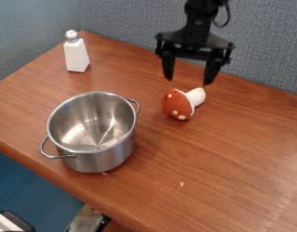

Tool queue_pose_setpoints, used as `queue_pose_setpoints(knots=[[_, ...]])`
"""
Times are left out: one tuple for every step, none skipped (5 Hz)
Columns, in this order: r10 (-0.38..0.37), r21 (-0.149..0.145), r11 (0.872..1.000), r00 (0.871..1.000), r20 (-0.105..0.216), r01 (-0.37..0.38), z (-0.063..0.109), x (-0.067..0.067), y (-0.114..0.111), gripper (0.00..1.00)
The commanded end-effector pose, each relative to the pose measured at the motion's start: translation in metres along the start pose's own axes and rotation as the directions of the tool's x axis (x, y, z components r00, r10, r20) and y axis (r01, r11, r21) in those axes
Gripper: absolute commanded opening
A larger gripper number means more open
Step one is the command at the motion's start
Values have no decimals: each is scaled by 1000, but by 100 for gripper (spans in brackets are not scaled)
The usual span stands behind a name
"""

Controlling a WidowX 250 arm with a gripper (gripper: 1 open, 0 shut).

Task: Put the mushroom in the metal pot

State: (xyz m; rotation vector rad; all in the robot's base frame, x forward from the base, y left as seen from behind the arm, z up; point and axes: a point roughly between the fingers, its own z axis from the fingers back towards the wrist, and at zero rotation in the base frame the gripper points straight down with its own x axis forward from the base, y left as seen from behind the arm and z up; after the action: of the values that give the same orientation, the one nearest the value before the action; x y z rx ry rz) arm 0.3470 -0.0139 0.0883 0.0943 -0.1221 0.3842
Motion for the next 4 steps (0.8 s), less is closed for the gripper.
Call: queue_pose_setpoints(knots=[[-32,-26,999,999,14,32,-10,-6,5,100],[7,-16,1000,1000,13,-7,-23,-8,9,100],[38,-4,999,999,14,-38,-34,-8,14,100],[30,-35,999,1000,-6,-30,-56,-9,21,100]])
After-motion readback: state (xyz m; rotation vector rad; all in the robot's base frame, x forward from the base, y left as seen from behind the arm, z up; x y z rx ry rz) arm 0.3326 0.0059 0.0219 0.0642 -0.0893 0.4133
